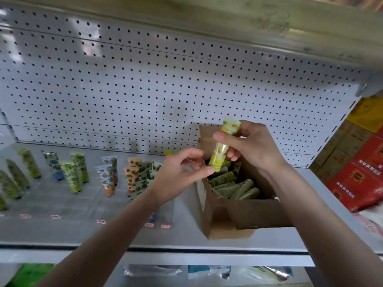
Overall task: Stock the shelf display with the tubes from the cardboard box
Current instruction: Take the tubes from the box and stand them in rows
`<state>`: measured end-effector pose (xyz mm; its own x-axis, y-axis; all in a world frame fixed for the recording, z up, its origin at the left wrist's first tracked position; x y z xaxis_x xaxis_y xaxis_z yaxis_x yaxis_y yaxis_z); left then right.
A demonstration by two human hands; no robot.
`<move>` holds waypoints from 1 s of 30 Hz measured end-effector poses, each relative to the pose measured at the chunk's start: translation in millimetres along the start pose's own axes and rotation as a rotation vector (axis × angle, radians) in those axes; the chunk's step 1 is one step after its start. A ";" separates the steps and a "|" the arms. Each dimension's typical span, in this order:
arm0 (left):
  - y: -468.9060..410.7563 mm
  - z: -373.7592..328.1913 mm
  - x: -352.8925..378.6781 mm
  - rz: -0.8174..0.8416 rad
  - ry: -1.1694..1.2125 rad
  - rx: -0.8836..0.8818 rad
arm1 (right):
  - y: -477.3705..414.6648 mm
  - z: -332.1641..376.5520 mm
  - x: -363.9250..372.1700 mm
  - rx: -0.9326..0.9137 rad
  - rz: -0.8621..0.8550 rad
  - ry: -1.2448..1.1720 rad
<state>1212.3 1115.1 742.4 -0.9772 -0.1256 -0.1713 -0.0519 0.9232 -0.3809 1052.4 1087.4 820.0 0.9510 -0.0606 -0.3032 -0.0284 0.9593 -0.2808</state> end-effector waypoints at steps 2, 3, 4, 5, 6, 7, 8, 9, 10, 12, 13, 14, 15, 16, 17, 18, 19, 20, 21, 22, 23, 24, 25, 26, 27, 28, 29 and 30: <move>3.5 -6.5 -6.6 0.031 0.012 0.032 | 6.7 8.1 12.3 -0.017 0.032 -0.025; 5.8 -9.0 -10.8 0.046 0.014 0.046 | 9.7 11.3 19.1 -0.020 0.047 -0.032; 7.9 -10.1 -16.2 0.056 0.018 0.053 | 12.3 14.1 26.1 -0.024 0.064 -0.038; 10.1 -9.9 -22.8 0.057 0.023 0.052 | 14.4 16.4 33.9 -0.029 0.081 -0.042; 12.5 -8.6 -30.8 0.052 0.032 0.045 | 15.8 18.0 42.2 -0.038 0.098 -0.041; 14.7 -6.0 -39.8 0.043 0.040 0.032 | 16.9 19.4 51.6 -0.046 0.117 -0.036; 16.3 -2.5 -50.1 0.032 0.040 0.020 | 17.3 20.4 61.8 -0.052 0.136 -0.028; 17.6 0.9 -61.2 0.019 0.030 0.015 | 17.5 21.6 72.6 -0.057 0.157 -0.027; 18.3 5.6 -73.2 0.003 0.008 0.011 | 17.3 22.9 83.6 -0.061 0.178 -0.031; 20.7 12.4 -101.6 -0.015 -0.061 0.002 | 17.1 28.5 109.3 -0.056 0.223 -0.049; 21.4 14.4 -113.7 -0.016 -0.104 0.004 | 16.5 30.3 119.7 -0.041 0.242 -0.059; 21.7 15.8 -123.1 -0.019 -0.140 0.003 | 16.6 31.7 127.2 -0.030 0.260 -0.069; 23.3 16.9 -136.3 -0.028 -0.167 0.009 | 16.5 34.1 139.4 -0.027 0.273 -0.081; 25.1 18.0 -150.0 -0.039 -0.185 0.023 | 15.8 36.5 153.1 -0.035 0.275 -0.085; 26.7 21.0 -163.1 -0.050 -0.200 0.029 | 14.8 38.9 166.6 -0.049 0.266 -0.085; 28.3 24.6 -175.9 -0.059 -0.206 0.025 | 14.8 41.3 180.0 -0.062 0.256 -0.086; 30.4 28.3 -188.1 -0.068 -0.202 0.016 | 15.2 43.7 193.9 -0.068 0.251 -0.092; 32.1 32.5 -200.2 -0.082 -0.187 0.002 | 15.7 46.4 207.5 -0.073 0.254 -0.094; 34.1 34.9 -211.4 -0.099 -0.172 -0.014 | 16.4 49.3 221.1 -0.080 0.263 -0.091; 35.3 37.8 -222.4 -0.119 -0.162 -0.036 | 17.5 52.2 233.9 -0.089 0.278 -0.084; 36.7 40.2 -233.1 -0.134 -0.159 -0.059 | 18.7 55.5 246.2 -0.100 0.293 -0.072; 37.9 42.4 -243.9 -0.145 -0.152 -0.079 | 19.9 58.8 258.1 -0.114 0.305 -0.061; 38.9 45.0 -254.1 -0.154 -0.144 -0.091 | 20.7 61.8 269.8 -0.127 0.317 -0.052; 39.4 48.5 -264.9 -0.168 -0.141 -0.097 | 20.6 63.9 281.4 -0.135 0.328 -0.048; 39.9 52.4 -275.9 -0.185 -0.157 -0.099 | 20.6 65.6 293.0 -0.137 0.338 -0.044; 39.9 56.6 -287.0 -0.205 -0.192 -0.102 | 20.4 66.7 304.7 -0.135 0.345 -0.038; 39.9 60.9 -298.0 -0.224 -0.239 -0.104 | 20.3 67.6 316.1 -0.131 0.352 -0.031; 39.6 65.4 -308.5 -0.245 -0.281 -0.108 | 20.4 68.2 327.2 -0.129 0.359 -0.025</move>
<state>1525.2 1166.7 720.8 -0.8393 -0.4281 -0.3351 -0.3130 0.8845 -0.3459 1384.0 1105.9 777.2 0.8804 0.2815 -0.3818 -0.3985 0.8754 -0.2736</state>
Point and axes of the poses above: each hand's wrist, its own y-axis away from the middle knuckle, its own x-axis out of the palm, z = x × y, the point moved 3 cm from there along -y, towards the middle knuckle, and after that the axes turned 8 degrees about -z, right-handed, at the moved point
